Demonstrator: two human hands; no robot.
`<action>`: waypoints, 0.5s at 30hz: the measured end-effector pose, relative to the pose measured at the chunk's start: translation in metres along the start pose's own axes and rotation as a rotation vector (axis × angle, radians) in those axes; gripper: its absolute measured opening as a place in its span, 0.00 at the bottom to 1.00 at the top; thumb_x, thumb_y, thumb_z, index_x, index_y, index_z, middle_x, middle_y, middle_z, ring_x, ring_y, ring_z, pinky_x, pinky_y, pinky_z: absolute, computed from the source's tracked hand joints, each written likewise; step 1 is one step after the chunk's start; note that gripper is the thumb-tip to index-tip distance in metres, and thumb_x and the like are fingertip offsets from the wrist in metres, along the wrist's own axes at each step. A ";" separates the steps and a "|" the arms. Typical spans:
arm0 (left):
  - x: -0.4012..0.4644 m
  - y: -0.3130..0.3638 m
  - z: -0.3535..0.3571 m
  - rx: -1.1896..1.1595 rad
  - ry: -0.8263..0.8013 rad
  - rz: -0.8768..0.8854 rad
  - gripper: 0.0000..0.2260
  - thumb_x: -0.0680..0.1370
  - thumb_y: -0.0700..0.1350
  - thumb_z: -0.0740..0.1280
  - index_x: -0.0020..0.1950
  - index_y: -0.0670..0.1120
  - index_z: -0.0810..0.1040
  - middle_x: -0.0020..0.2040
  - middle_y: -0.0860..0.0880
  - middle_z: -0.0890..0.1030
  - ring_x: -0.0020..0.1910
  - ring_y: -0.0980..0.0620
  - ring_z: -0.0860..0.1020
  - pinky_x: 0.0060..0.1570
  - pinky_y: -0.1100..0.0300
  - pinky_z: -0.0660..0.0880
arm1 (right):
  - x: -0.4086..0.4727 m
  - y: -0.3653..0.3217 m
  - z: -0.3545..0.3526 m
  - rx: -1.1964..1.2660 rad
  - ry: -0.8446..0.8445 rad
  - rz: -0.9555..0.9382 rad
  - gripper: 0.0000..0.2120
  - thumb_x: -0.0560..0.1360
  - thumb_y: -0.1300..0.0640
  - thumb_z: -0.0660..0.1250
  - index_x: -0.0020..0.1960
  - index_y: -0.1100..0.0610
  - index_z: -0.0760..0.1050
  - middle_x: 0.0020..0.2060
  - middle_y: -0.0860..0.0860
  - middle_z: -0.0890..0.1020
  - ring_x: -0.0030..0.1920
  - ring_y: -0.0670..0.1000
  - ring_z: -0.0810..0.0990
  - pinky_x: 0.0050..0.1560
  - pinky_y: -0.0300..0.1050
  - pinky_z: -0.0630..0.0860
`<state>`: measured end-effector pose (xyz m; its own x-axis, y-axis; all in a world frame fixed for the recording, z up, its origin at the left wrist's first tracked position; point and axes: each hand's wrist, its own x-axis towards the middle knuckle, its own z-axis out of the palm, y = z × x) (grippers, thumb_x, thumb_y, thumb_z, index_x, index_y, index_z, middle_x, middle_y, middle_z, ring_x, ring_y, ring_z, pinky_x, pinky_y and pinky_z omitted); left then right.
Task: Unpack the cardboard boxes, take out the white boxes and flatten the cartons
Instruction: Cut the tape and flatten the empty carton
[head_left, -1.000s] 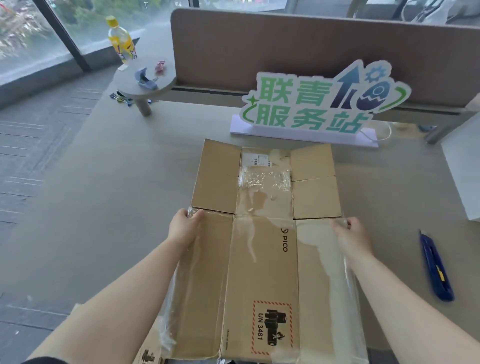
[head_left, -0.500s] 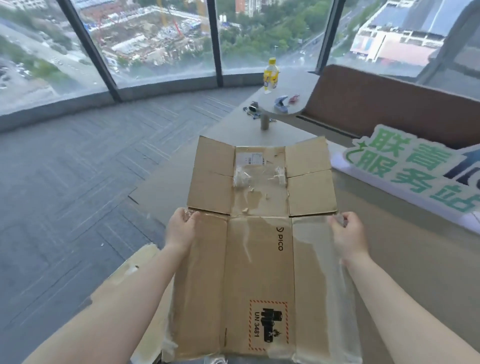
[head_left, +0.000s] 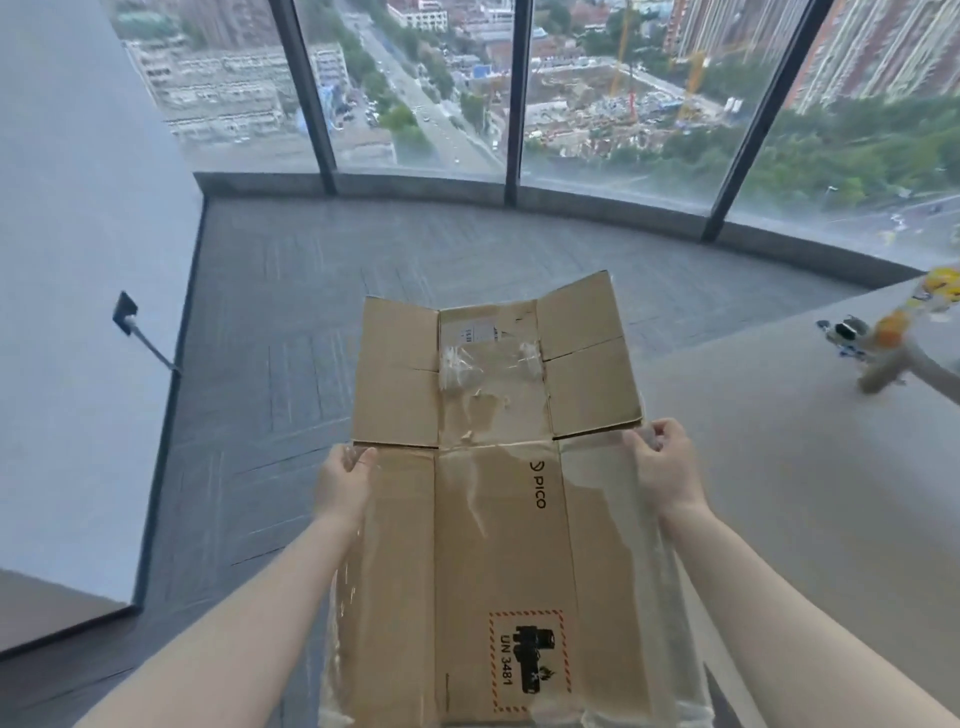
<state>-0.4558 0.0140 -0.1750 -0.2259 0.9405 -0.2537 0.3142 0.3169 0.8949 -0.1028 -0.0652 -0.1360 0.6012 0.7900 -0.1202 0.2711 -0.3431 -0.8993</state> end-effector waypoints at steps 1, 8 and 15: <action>0.017 -0.008 -0.015 -0.004 0.020 -0.031 0.10 0.81 0.45 0.65 0.50 0.38 0.74 0.46 0.44 0.78 0.46 0.46 0.75 0.49 0.52 0.68 | 0.004 -0.007 0.027 -0.004 -0.011 -0.010 0.08 0.78 0.57 0.68 0.44 0.58 0.70 0.34 0.52 0.71 0.34 0.51 0.68 0.36 0.48 0.66; 0.109 -0.089 -0.070 0.037 0.111 -0.171 0.11 0.82 0.46 0.64 0.44 0.40 0.70 0.39 0.46 0.73 0.39 0.47 0.70 0.40 0.53 0.65 | 0.029 -0.001 0.182 -0.099 -0.095 0.051 0.12 0.77 0.59 0.68 0.43 0.64 0.68 0.32 0.53 0.68 0.32 0.51 0.65 0.35 0.44 0.64; 0.167 -0.221 -0.034 0.083 0.180 -0.320 0.13 0.81 0.46 0.64 0.40 0.42 0.68 0.34 0.49 0.73 0.35 0.47 0.70 0.37 0.55 0.64 | 0.065 0.104 0.295 -0.219 -0.148 0.128 0.11 0.77 0.57 0.67 0.40 0.54 0.65 0.33 0.48 0.72 0.35 0.50 0.69 0.37 0.41 0.66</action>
<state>-0.5943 0.0972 -0.4024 -0.4812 0.7580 -0.4404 0.2738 0.6071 0.7459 -0.2572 0.1000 -0.3615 0.5288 0.7934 -0.3014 0.3657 -0.5335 -0.7627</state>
